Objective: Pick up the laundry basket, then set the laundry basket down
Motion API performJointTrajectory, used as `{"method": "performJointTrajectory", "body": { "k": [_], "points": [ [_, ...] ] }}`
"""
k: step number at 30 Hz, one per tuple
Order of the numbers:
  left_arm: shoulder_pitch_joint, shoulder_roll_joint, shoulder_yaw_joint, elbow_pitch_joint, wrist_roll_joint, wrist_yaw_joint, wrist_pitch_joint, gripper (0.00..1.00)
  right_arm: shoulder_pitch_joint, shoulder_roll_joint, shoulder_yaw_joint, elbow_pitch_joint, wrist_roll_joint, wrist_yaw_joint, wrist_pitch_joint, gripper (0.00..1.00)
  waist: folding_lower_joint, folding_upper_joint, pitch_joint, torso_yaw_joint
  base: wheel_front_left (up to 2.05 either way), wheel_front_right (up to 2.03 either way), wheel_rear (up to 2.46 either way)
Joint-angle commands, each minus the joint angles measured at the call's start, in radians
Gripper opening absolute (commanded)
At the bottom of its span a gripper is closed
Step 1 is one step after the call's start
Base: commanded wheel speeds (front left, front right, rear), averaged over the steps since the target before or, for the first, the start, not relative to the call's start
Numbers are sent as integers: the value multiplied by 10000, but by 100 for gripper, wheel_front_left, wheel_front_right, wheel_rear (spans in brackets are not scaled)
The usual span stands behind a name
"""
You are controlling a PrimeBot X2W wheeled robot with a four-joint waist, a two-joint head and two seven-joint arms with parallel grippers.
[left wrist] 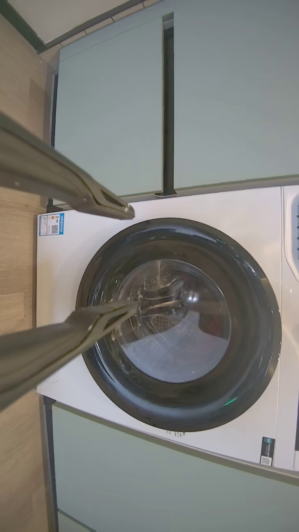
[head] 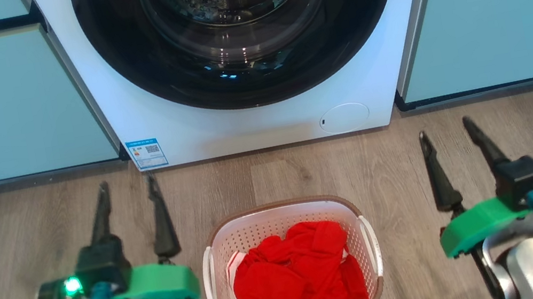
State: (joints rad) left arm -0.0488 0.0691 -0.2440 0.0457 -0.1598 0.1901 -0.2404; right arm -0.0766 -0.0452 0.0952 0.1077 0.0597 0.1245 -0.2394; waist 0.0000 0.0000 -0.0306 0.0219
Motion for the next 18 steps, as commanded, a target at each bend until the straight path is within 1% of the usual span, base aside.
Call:
{"method": "performJointTrajectory", "body": {
  "k": [1,3,4,5,6,11,12,15,18],
  "points": [
    [-305,-28,328,-299,333,-61,-128,100,-294,-49,219,-219,-274,60,-138,100,0,0,-9,4,0,0,0],
    [-257,-68,294,-126,650,-222,-187,100,-260,-51,236,96,-352,61,-196,100,0,0,-23,7,0,0,0],
    [-207,-93,280,28,632,-377,-214,100,-259,-52,262,234,-397,62,-224,100,0,0,-31,4,0,0,0],
    [-183,-111,290,183,598,-519,-214,100,-258,-52,268,372,-332,62,-224,100,0,0,-35,-4,0,0,0],
    [-151,-138,330,465,565,-755,-214,100,-287,-52,285,560,-270,62,-224,100,0,0,-40,-30,0,0,0],
    [-116,-176,475,1105,326,-1257,-214,100,-364,-52,264,765,-83,62,-224,100,0,0,-49,-113,0,0,0],
    [-120,-180,530,1171,100,-1381,-214,100,-376,-52,269,784,-67,62,-224,100,0,0,-50,-127,0,0,0],
    [-163,-184,600,1262,-51,-1492,-214,100,-395,-51,269,832,-47,62,-224,100,0,0,-61,-155,0,0,0],
    [-191,-186,591,1280,-28,-1492,-214,100,-402,-51,276,875,-43,62,-224,100,0,0,-66,-162,0,0,0]
  ]
}}
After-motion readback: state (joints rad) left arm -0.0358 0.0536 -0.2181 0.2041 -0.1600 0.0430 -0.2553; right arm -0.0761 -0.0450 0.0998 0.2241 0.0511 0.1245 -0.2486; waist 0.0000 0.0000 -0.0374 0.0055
